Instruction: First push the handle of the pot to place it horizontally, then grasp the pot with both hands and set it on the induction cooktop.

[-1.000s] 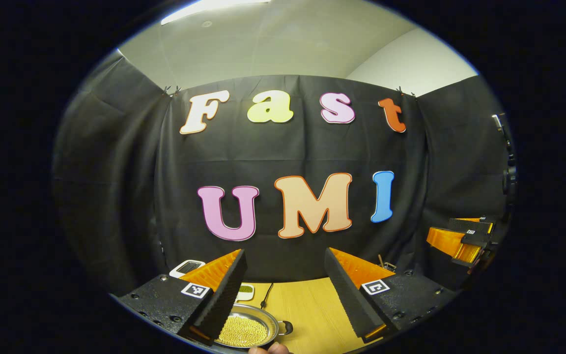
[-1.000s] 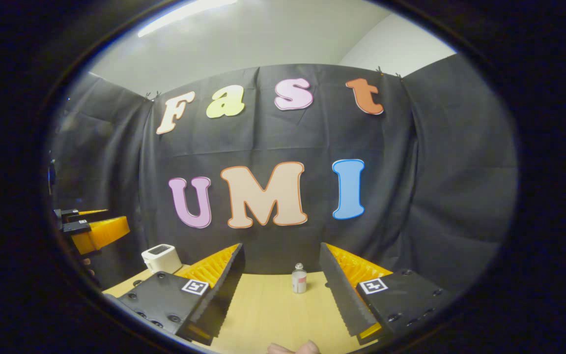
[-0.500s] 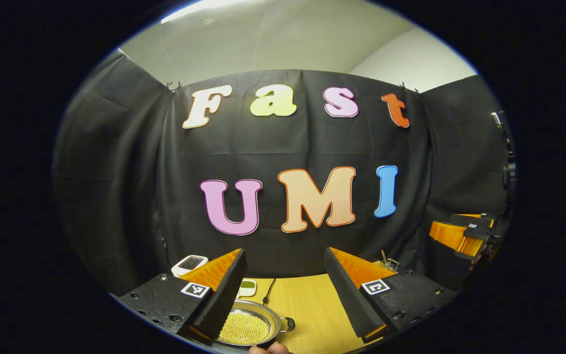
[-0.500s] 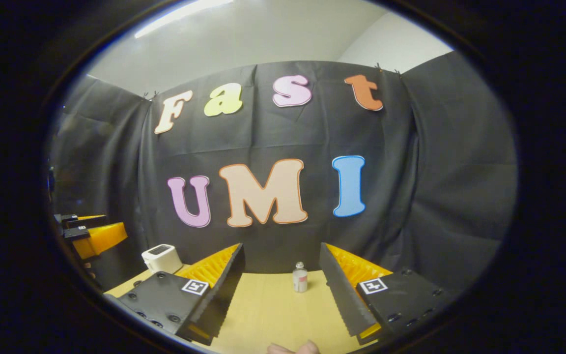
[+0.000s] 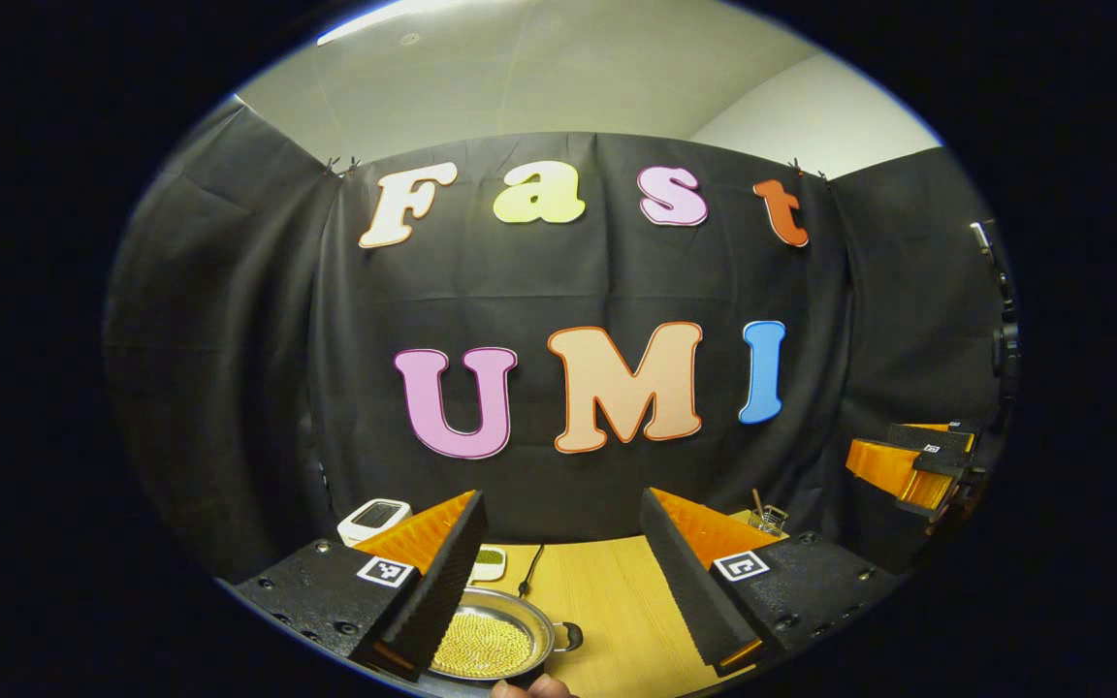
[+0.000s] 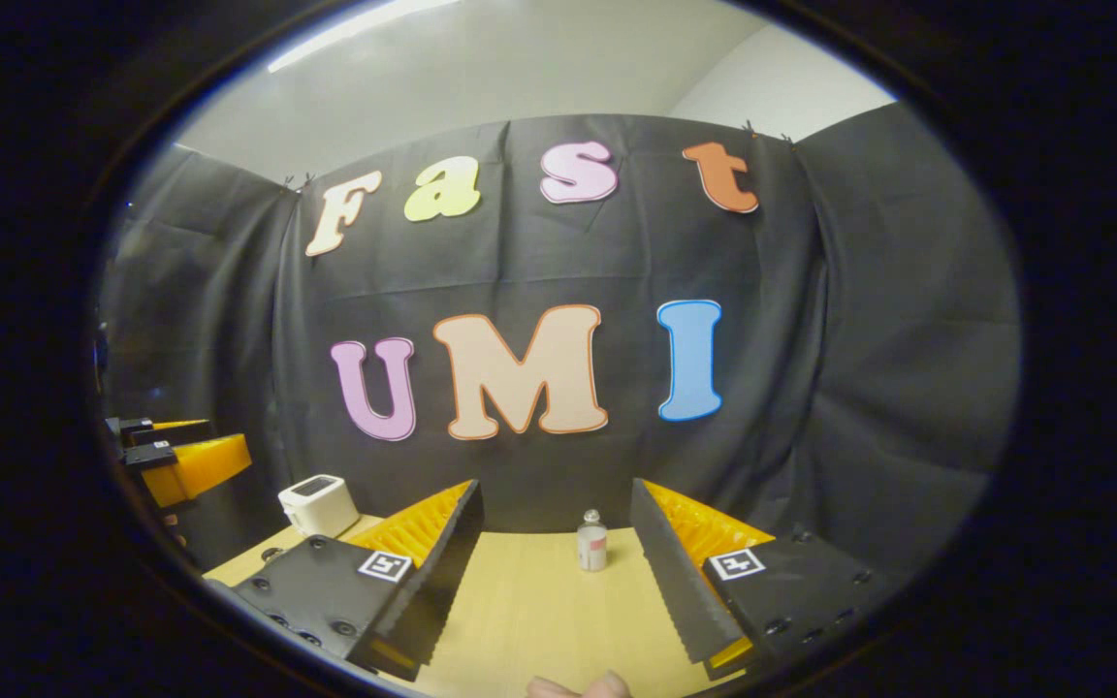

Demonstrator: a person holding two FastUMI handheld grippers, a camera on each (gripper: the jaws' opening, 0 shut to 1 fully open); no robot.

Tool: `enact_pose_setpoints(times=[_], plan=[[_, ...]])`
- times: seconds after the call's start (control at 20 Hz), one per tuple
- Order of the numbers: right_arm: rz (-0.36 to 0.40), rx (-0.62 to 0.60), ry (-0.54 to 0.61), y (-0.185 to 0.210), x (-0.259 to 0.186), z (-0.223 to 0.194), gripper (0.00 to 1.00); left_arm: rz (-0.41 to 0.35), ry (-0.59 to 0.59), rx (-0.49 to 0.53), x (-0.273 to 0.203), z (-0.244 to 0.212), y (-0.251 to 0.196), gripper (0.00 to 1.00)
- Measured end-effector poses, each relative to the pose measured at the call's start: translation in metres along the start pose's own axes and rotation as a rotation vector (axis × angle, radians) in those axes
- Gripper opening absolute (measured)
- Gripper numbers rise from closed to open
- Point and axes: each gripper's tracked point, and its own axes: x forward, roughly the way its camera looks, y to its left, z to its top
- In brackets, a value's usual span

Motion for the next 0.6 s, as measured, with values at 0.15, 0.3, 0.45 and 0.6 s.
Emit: enact_pose_setpoints(times=[0.15, 0.3, 0.45, 0.6], plan=[[-0.003, -0.004, -0.001, -0.0013, -0.0007, -0.0003, 0.95, 0.000, -0.005, -0.006, -0.0001, 0.0015, 0.0002, 0.96], [-0.003, -0.002, 0.000, -0.0014, -0.0002, -0.0005, 0.93, -0.003, -0.004, -0.003, 0.0002, 0.0003, 0.0004, 0.96], [-0.005, -0.008, 0.004, -0.0017, -0.0002, -0.0028, 0.95, -0.003, -0.001, -0.002, -0.0006, -0.0022, -0.0020, 0.99], [-0.002, -0.002, 0.005, -0.0015, 0.0011, -0.0026, 0.93, -0.002, 0.000, -0.001, -0.0001, -0.0041, -0.0015, 0.96]])
